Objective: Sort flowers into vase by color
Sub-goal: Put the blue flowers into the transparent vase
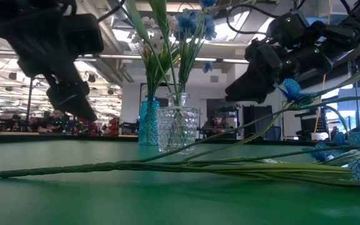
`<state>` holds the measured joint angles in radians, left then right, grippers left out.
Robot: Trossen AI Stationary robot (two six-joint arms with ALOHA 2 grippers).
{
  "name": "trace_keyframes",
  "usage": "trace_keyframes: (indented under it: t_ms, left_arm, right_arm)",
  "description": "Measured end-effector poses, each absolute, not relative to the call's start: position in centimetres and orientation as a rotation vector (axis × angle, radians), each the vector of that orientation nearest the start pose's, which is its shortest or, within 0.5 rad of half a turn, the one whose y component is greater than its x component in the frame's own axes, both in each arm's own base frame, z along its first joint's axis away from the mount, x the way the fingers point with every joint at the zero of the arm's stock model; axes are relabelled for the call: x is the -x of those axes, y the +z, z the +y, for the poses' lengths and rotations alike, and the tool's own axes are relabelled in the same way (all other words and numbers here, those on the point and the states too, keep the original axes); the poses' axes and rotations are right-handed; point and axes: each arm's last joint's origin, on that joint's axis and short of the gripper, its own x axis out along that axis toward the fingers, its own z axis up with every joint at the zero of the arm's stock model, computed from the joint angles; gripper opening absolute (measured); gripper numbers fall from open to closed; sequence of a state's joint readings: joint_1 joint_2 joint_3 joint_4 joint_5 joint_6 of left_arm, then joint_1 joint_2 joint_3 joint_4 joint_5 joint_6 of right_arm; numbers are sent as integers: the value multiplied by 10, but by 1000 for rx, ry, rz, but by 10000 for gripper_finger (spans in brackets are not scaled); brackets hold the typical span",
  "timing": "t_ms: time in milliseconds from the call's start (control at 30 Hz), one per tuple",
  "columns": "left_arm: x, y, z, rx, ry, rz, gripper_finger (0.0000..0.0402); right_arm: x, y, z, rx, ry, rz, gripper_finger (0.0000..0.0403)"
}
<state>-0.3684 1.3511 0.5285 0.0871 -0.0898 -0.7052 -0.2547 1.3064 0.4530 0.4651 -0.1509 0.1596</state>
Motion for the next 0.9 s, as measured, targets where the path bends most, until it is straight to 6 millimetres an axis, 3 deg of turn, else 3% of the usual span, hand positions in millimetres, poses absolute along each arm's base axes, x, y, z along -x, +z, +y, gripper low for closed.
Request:
trace_keyframes:
  t_ms: [133, 233, 500, 633, 900]
  left_arm:
    - [-226, 160, -100, 488, -58, 752, 374]
    - [-221, 161, -112, 467, -89, 736, 330]
    - [-212, 173, -142, 539, -121, 723, 128]
    - [-205, 182, -159, 482, -104, 725, 23]
    - [-201, 215, -172, 354, 38, 779, 3]
  right_arm:
    - [-239, 175, -58, -241, -135, 393, 205]
    - [-239, 174, -58, -242, -135, 400, 205]
    - [-239, 174, -58, -241, -135, 399, 205]
    - [-239, 175, -58, -240, -135, 393, 205]
    - [-239, 175, -58, -240, -135, 391, 205]
